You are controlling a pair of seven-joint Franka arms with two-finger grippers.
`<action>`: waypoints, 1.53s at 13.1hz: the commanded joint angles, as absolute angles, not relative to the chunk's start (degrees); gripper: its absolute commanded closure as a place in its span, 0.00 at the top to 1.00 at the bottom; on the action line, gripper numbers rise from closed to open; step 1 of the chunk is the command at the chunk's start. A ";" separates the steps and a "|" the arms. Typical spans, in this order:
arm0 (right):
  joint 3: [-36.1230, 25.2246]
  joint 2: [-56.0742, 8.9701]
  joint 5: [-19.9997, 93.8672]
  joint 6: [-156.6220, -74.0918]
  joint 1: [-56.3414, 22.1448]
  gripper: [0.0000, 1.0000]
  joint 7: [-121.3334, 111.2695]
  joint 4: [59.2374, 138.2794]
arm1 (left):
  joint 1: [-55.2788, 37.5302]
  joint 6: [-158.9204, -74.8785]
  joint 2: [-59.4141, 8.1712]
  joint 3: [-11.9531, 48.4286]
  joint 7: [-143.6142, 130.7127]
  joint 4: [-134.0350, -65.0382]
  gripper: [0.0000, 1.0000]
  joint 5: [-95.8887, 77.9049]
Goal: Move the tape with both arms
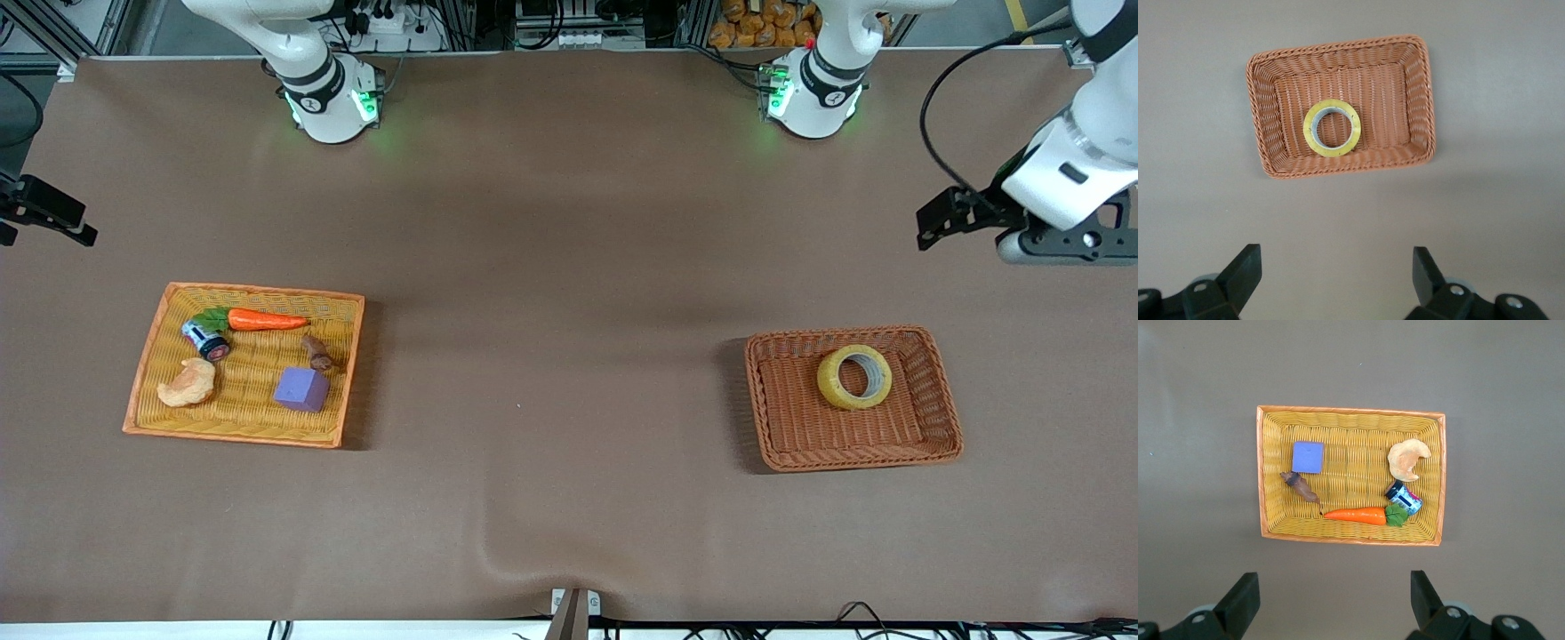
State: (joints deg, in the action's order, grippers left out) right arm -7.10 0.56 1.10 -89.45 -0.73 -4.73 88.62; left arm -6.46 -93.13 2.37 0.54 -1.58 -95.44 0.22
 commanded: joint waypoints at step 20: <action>-6.33 -0.09 1.14 -88.42 0.53 1.00 -5.27 87.54 | -5.36 -82.09 3.78 0.09 1.58 -86.31 1.00 -0.35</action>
